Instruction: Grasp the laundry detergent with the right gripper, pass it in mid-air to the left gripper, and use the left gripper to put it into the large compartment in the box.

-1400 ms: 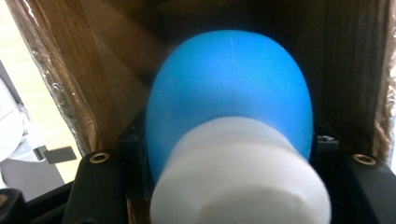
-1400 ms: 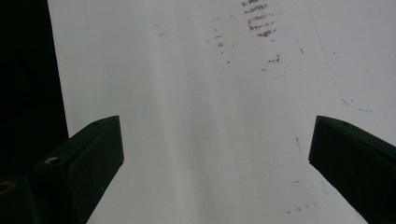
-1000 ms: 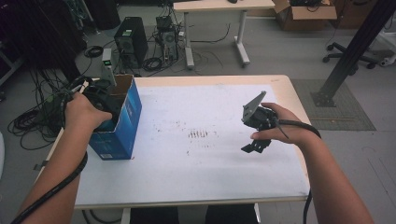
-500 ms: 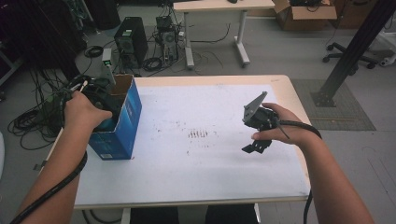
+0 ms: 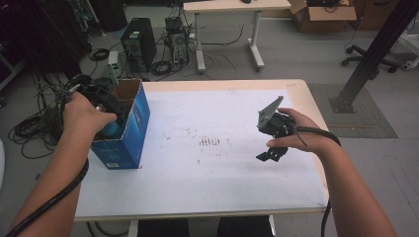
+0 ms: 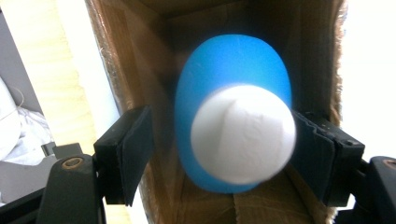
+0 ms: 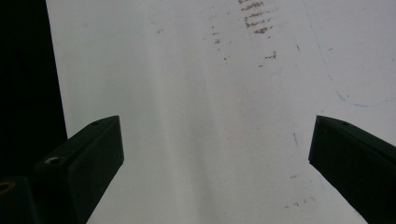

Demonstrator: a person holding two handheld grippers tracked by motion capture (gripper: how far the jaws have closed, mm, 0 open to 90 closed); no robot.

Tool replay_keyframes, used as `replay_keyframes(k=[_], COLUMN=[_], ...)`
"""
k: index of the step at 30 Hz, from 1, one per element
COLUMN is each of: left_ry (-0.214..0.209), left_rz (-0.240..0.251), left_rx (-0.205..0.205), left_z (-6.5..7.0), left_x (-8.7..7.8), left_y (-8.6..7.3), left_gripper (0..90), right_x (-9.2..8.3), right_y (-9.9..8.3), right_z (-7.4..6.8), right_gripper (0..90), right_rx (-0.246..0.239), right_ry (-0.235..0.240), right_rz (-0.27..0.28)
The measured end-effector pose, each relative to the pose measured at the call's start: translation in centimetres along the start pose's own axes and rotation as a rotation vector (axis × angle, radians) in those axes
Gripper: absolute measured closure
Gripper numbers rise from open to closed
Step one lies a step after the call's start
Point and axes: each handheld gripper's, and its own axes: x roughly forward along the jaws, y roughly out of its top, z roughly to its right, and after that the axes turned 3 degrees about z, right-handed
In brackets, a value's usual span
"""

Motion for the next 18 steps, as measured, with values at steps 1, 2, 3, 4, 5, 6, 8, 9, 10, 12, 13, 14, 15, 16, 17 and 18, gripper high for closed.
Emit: replay_keyframes(k=[1,2,3,4,5,6,8,9,10,12,13,14,15,16,17,18], left_ry=[0.004,0.005,0.002,-0.001,-0.001,-0.002,0.001,0.006,0.008,0.003,0.005,0.007,0.007,0.007,0.007,0.01], left_rz=[0.005,0.009,0.015,0.022,0.022,0.027,0.036,0.039,0.04,0.042,0.041,0.041,0.041,0.042,0.042,0.04], left_rx=[0.006,0.007,0.009,0.012,0.012,0.015,0.028,0.032,0.03,0.032,0.034,0.035,0.035,0.039,0.039,0.042], left_z=[0.0,0.1,0.1,0.1,0.1,0.2,0.4,0.4,0.5,0.6,0.6,0.7,0.7,0.8,0.8,0.9], left_x=[-0.2,-0.5,-0.7,-0.9,-0.9,-1.3,-1.6,-1.8,-1.9,-2.2,-2.3,-2.5,-2.5,-2.9,-2.9,-3.0], left_y=[0.0,-0.1,-0.1,-0.2,-0.2,-0.3,-0.4,-0.4,-0.4,-0.5,-0.5,-0.6,-0.6,-0.6,-0.6,-0.7], left_gripper=[24.6,24.0,24.0,23.8,23.0,22.6,19.8,18.1,17.2,17.1,16.7,15.9,15.1,14.9,13.8,13.8], right_x=[-0.1,-0.1,-0.1,-0.1,-0.1,-0.2,-0.3,-0.4,-0.4,-0.5,-0.6,-0.6,-0.6,-0.8,-0.8,-0.9], right_y=[0.0,0.0,0.0,0.0,0.0,0.0,0.1,0.1,0.1,0.2,0.2,0.3,0.3,0.2,0.2,0.2], right_z=[0.0,0.0,0.0,0.0,0.0,-0.1,-0.1,-0.2,-0.2,-0.3,-0.4,-0.4,-0.4,-0.5,-0.5,-0.5], right_gripper=[3.4,3.3,3.4,3.4,3.4,3.4,3.3,3.4,3.4,3.4,3.4,3.4,3.4,3.4,3.4,3.4], right_rx=[0.0,0.001,-0.001,-0.001,-0.001,0.0,-0.003,-0.003,-0.003,-0.006,-0.009,-0.01,-0.01,-0.011,-0.011,-0.014], right_ry=[-0.002,-0.004,-0.003,-0.002,-0.002,-0.003,-0.004,-0.003,-0.005,-0.006,-0.006,-0.007,-0.007,-0.008,-0.008,-0.01], right_rz=[0.0,0.002,0.002,0.002,0.002,0.002,0.003,0.003,0.006,0.007,0.009,0.008,0.008,0.011,0.011,0.013])
